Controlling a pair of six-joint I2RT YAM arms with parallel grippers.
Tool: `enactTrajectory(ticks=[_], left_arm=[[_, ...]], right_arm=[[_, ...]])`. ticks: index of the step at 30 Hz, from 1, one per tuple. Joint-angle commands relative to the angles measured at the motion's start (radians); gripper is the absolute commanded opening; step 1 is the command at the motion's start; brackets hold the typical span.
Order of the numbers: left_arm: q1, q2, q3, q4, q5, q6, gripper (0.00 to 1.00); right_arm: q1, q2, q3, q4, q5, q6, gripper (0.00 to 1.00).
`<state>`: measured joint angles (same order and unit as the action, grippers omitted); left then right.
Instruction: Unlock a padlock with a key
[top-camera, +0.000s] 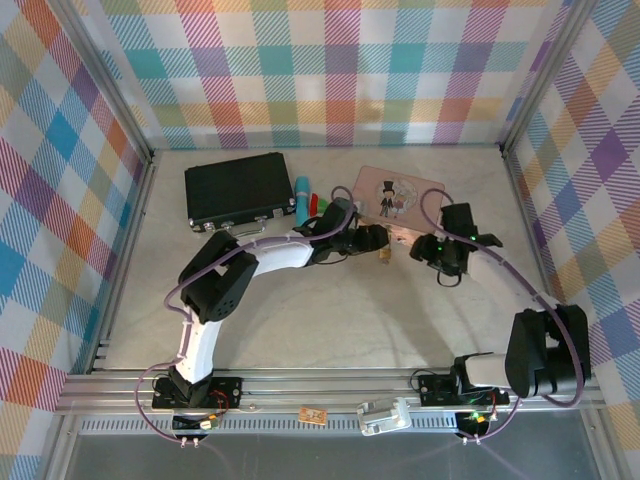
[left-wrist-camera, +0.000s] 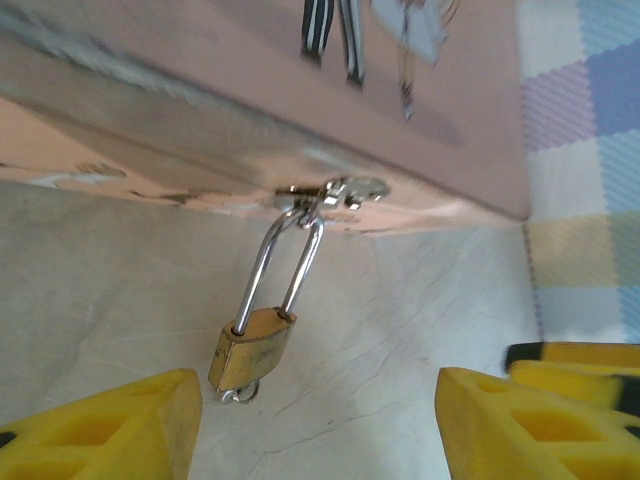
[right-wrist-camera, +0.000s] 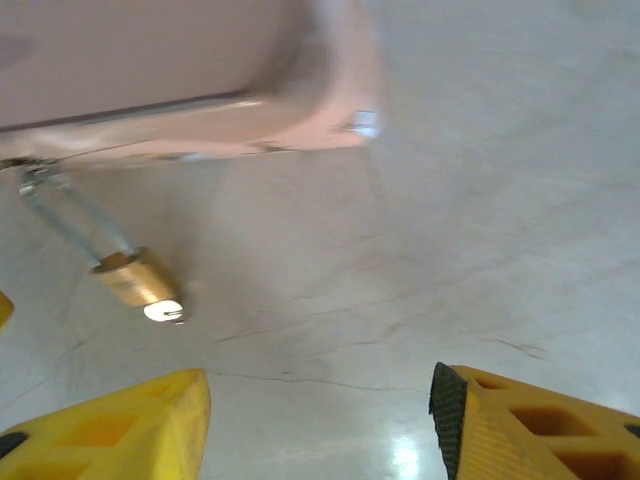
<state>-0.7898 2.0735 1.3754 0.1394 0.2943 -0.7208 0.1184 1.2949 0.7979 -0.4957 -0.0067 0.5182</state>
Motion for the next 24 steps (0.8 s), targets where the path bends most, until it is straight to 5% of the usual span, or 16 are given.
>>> enactTrajectory(ticks=[1, 11, 24], left_arm=[[-0.031, 0.063, 0.074, -0.161, -0.022, 0.101, 0.64], [-0.074, 0.163, 0.185, -0.22, -0.116, 0.121, 0.63], [-0.088, 0.245, 0.28, -0.27, -0.225, 0.174, 0.42]], right_arm=[[-0.05, -0.067, -0.061, 0.024, -0.077, 0.044, 0.61], [-0.069, -0.119, -0.11, 0.062, -0.131, 0.062, 0.61], [-0.073, -0.187, -0.152, 0.094, -0.155, 0.097, 0.6]])
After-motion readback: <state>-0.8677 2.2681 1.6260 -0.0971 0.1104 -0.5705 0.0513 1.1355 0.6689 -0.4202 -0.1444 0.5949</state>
